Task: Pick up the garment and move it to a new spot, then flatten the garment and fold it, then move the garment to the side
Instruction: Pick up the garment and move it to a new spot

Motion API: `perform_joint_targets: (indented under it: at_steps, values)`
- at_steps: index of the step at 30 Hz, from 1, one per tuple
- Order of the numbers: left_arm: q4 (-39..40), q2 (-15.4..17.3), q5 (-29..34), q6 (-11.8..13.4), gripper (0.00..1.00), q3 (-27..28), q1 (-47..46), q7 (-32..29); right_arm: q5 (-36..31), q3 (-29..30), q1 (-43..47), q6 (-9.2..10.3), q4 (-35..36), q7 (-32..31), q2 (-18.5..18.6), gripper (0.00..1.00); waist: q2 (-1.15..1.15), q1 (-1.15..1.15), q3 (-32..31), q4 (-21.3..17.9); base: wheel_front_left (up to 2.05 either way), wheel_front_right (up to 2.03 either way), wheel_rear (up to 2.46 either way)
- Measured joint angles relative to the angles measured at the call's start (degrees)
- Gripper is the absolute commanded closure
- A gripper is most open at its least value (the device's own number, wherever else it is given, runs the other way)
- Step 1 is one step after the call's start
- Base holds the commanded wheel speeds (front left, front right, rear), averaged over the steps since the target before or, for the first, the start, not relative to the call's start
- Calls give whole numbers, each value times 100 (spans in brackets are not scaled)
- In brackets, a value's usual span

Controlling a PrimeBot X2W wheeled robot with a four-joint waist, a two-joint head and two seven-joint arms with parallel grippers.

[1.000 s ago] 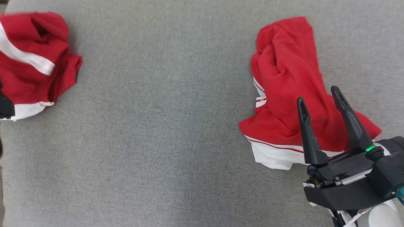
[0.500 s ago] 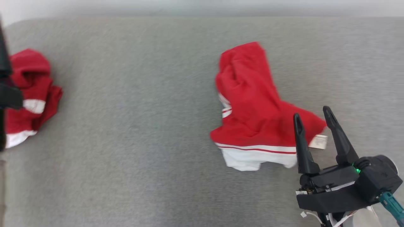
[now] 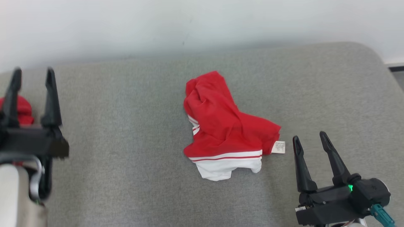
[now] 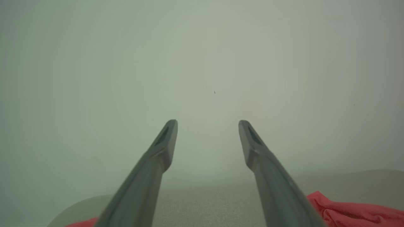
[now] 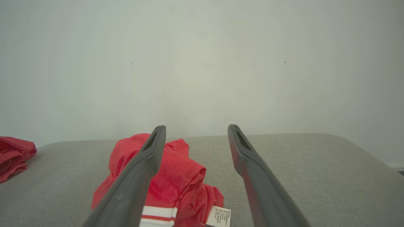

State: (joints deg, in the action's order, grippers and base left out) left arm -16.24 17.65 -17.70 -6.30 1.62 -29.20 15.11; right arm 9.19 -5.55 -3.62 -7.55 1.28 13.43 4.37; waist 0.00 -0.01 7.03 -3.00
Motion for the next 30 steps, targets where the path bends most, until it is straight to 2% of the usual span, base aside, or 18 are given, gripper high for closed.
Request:
perform_joint_targets:
  at_steps: [7,17,30]
  values:
    - [487,-282,116,21,0,77,1094,1,34,108,166,0,-182,52,20,0,0,0,-359,-65,0,0,0]
    - [887,-667,250,76,0,168,2357,1,73,209,391,0,-376,66,24,0,0,1,-621,143,0,0,0]
    - [1040,-1023,413,74,0,272,2956,1,90,230,554,0,-446,66,16,0,1,1,-679,299,0,0,0]
